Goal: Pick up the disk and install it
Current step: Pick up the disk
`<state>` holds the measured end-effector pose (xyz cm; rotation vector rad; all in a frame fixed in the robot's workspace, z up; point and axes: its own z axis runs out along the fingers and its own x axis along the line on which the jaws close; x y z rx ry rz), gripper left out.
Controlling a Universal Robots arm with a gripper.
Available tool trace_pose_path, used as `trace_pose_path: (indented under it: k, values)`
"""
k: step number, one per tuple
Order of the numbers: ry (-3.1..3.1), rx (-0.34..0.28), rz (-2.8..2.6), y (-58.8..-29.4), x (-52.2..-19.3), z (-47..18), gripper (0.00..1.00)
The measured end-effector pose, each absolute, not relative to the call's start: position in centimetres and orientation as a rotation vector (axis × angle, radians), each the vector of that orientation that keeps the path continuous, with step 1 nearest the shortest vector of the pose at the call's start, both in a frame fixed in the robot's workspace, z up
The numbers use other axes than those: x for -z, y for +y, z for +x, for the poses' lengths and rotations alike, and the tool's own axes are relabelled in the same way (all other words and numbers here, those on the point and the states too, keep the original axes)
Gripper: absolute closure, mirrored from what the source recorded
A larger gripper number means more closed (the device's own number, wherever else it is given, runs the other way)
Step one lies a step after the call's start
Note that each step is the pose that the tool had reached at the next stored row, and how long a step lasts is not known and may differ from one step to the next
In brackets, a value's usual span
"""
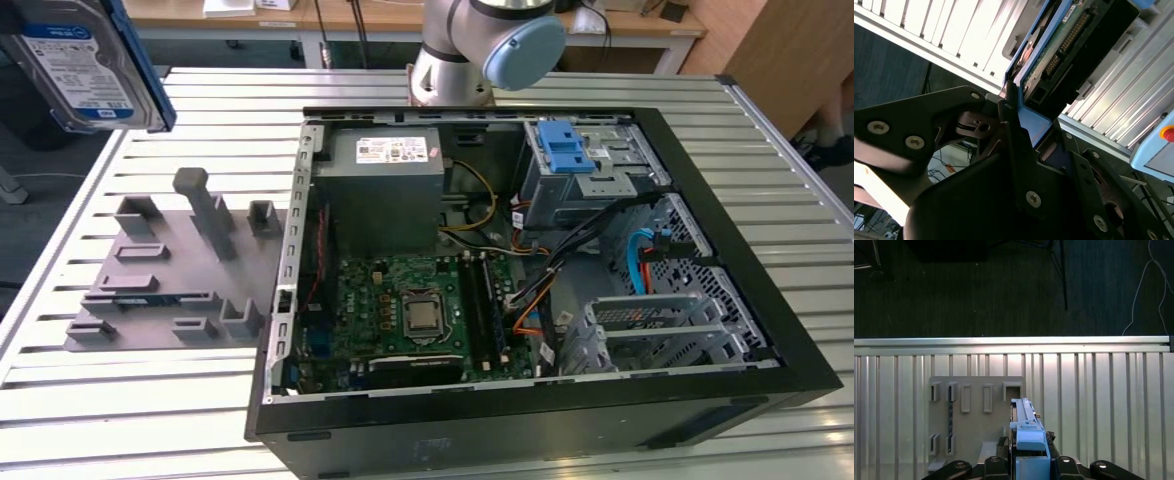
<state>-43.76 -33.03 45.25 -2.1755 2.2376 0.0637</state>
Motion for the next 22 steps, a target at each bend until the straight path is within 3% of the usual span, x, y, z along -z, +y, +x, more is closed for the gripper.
trace_pose_path:
  k: [22]
  values:
    - [2.238, -0.064, -2.175, -33.0, -47.0, -43.8, 0.64]
